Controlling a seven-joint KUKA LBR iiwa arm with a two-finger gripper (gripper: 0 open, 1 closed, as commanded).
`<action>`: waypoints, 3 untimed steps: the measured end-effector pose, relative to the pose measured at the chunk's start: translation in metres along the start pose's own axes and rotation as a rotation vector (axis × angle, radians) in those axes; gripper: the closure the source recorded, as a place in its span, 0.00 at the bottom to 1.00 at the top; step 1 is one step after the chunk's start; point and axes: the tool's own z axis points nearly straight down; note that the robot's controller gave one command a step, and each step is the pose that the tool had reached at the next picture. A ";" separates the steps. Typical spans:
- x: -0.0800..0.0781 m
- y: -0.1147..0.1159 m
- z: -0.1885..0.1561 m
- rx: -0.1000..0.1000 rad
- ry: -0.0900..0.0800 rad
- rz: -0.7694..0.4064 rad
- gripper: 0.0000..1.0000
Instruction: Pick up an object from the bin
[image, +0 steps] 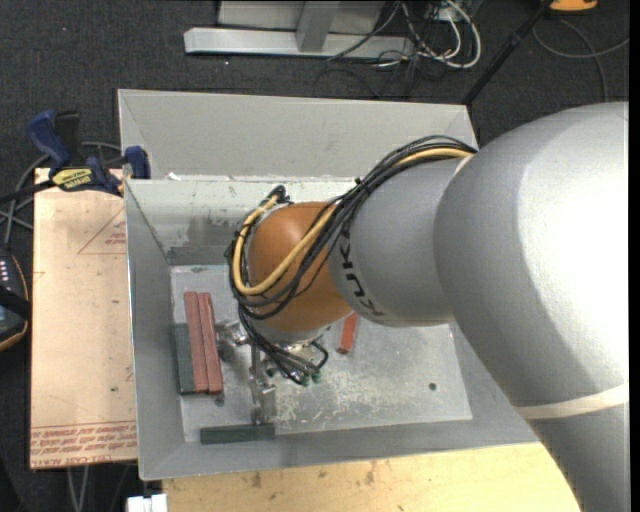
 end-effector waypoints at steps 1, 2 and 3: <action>-0.025 0.025 -0.022 0.001 -0.007 0.031 0.00; -0.002 -0.001 -0.043 0.002 -0.005 -0.249 0.00; -0.075 0.036 -0.025 -0.001 -0.009 -0.042 0.00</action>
Offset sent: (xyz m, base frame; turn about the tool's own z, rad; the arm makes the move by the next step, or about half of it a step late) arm 0.0136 0.0303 0.0219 0.0324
